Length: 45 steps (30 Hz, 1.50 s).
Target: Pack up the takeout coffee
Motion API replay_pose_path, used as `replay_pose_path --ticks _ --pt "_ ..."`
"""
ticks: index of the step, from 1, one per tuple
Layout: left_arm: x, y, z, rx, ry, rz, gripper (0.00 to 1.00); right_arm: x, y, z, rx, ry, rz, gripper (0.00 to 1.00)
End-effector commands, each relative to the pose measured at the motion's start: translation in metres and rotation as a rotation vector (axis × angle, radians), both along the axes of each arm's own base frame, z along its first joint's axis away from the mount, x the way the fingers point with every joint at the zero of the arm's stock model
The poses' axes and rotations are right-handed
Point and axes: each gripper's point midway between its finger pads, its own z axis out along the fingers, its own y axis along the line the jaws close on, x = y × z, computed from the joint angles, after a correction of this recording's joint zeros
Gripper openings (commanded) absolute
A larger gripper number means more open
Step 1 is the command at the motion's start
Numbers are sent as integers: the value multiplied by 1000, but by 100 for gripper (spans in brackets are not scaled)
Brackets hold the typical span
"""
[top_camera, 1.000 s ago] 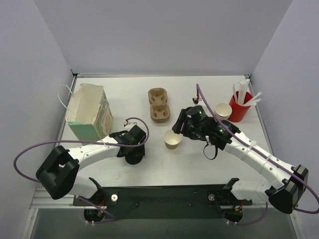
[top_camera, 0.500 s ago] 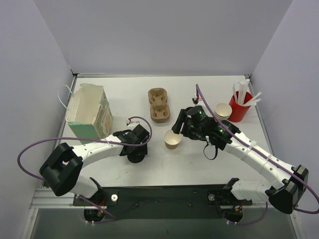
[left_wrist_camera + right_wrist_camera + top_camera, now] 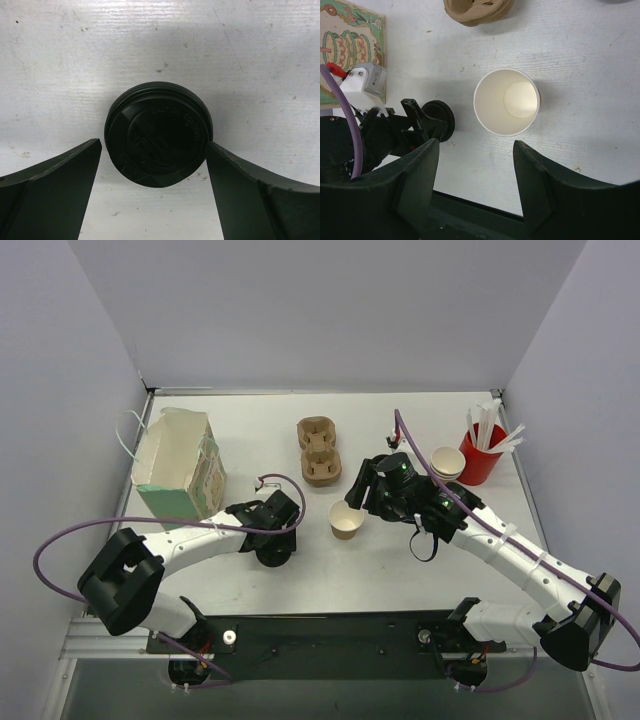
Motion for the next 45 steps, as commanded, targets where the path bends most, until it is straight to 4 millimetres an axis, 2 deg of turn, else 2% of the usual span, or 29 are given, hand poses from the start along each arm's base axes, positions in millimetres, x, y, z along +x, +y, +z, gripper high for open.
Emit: replay_pose_path --ticks 1,5,11,21,25,26,30,34,37,41,42,45 --pt "-4 -4 9 -20 -5 -53 97 1 -3 5 -6 -33 1 56" --pt "-7 -8 5 -17 25 -91 97 0 -2 6 -2 -33 6 56" --pt "-4 -16 10 -54 -2 -105 98 1 -1 7 -4 -37 10 56" --pt "-3 -14 -2 5 37 -107 97 1 -1 7 -6 -36 13 56" --pt "-1 -11 -1 15 27 -93 97 1 -1 6 -6 -34 12 56" --pt "-1 -11 0 13 22 -90 95 1 -1 5 -8 -34 9 56" --pt "1 -11 5 9 4 -93 78 0 -3 4 -14 -36 5 56" --pt "4 -13 12 7 -7 -104 69 1 -5 3 -17 -37 0 56" --pt "7 -14 27 -7 -33 -109 66 1 -6 5 -21 -42 -3 56" --pt "18 -25 65 -52 -96 -139 65 5 -18 3 -42 -38 -30 56" --pt "25 -32 86 -80 -137 -155 65 7 -22 4 -40 -39 -41 56" --pt "34 -48 118 -124 -177 -206 65 15 -42 7 -19 -30 -94 56"
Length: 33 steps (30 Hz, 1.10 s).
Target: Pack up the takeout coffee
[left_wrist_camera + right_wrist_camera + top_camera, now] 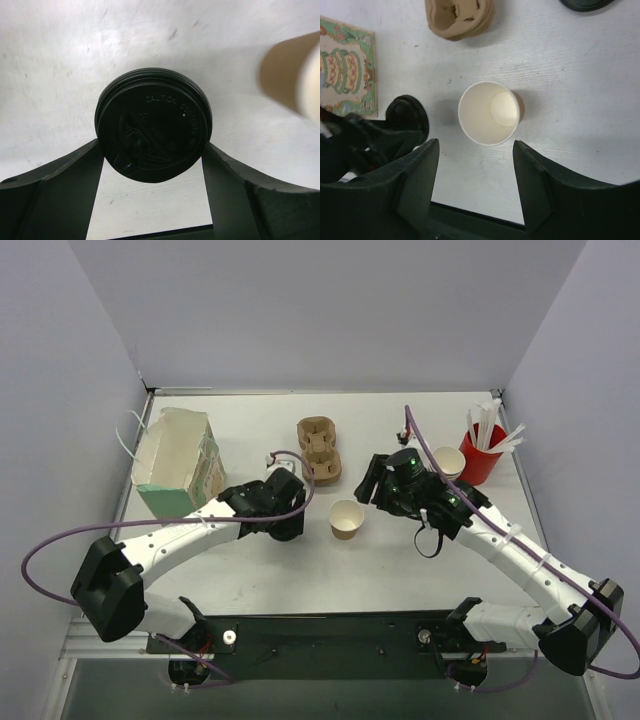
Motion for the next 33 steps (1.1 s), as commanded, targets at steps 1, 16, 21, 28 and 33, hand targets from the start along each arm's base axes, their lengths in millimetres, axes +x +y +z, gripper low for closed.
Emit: replay_pose_path --ticks 1,16,21,28,33 --pt "24 -29 74 -107 -130 -82 65 13 -41 7 12 -14 -107 56" --pt "36 -138 94 -95 -107 -338 65 20 -129 -2 56 30 -388 56" --pt "30 -154 81 -71 -80 -373 65 17 -129 -13 56 53 -392 56" --pt "28 -159 69 -42 -65 -386 65 15 -118 -28 87 95 -355 56" --pt "28 -160 60 -23 -53 -389 65 15 -114 -34 88 114 -341 56"
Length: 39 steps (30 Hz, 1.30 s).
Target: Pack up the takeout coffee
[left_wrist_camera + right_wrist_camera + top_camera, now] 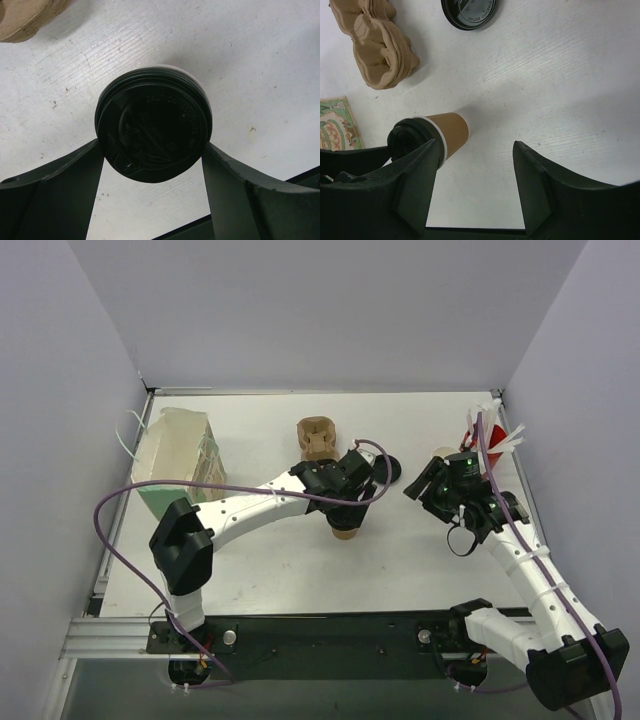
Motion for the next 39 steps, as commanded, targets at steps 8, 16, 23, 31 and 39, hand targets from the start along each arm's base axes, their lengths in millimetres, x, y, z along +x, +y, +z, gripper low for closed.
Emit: replay_pose_path --ticks 8,16,23,31,39 --pt "2 -12 8 10 -28 -30 65 2 8 -12 26 19 20 56" --pt "5 -14 8 43 -44 -43 65 3 13 -18 23 30 33 56" --pt "4 -9 -3 87 -35 -46 65 3 15 -23 16 42 42 56" --pt "6 -6 -5 105 -45 -36 65 3 19 -27 10 52 56 55" --pt "12 -3 13 95 -92 -14 65 3 21 -30 3 58 62 55"
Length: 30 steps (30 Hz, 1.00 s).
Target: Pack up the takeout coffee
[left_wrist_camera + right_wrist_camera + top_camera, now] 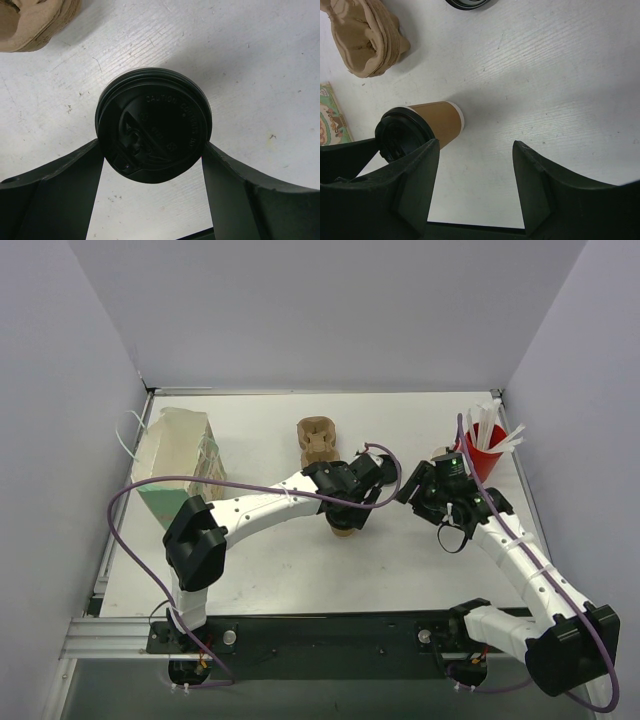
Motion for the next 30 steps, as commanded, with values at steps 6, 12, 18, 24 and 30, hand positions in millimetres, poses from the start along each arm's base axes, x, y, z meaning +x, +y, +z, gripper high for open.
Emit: replay_pose_path --ticks 6,12,18,24,30 --pt "5 -5 27 -40 -51 0 65 1 2 -1 -4 -8 3 55" --pt "7 -8 26 -48 -48 0 66 -1 2 -2 -6 -5 5 55" --pt "10 -9 27 -47 -46 -1 66 -2 2 -3 -9 -4 7 55" --pt "13 -9 29 -65 -40 5 66 -3 2 -5 -15 0 8 55" --pt "14 -5 29 -52 -37 13 66 -3 2 -4 -14 -1 10 55"
